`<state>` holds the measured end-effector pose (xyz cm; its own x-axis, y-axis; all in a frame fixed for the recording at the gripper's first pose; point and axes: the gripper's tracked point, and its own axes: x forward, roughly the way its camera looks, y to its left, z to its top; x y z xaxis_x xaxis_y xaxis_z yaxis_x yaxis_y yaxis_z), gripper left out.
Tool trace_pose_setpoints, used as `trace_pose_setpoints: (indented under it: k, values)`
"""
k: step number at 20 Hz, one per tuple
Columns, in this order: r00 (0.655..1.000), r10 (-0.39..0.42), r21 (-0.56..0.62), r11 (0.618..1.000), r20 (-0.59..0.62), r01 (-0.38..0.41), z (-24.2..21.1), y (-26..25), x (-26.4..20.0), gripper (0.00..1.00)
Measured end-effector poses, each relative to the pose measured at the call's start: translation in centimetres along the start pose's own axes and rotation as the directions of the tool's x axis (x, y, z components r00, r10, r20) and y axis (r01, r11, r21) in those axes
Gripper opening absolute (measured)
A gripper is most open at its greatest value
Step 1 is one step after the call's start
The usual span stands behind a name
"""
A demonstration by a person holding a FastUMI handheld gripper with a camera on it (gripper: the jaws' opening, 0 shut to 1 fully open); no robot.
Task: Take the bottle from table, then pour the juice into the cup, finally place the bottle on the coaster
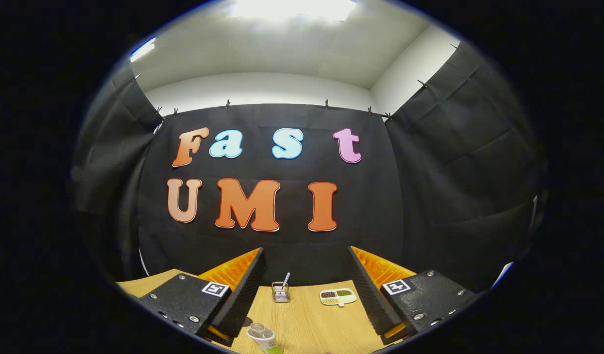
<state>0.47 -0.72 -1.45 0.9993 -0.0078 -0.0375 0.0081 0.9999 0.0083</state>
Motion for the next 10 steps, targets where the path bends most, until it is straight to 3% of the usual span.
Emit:
trace_pose_setpoints:
  k: [10]
  values:
    - [0.999,0.023,-0.026,0.999,-0.026,-0.024,-0.14,0.72,-0.08,0.97]
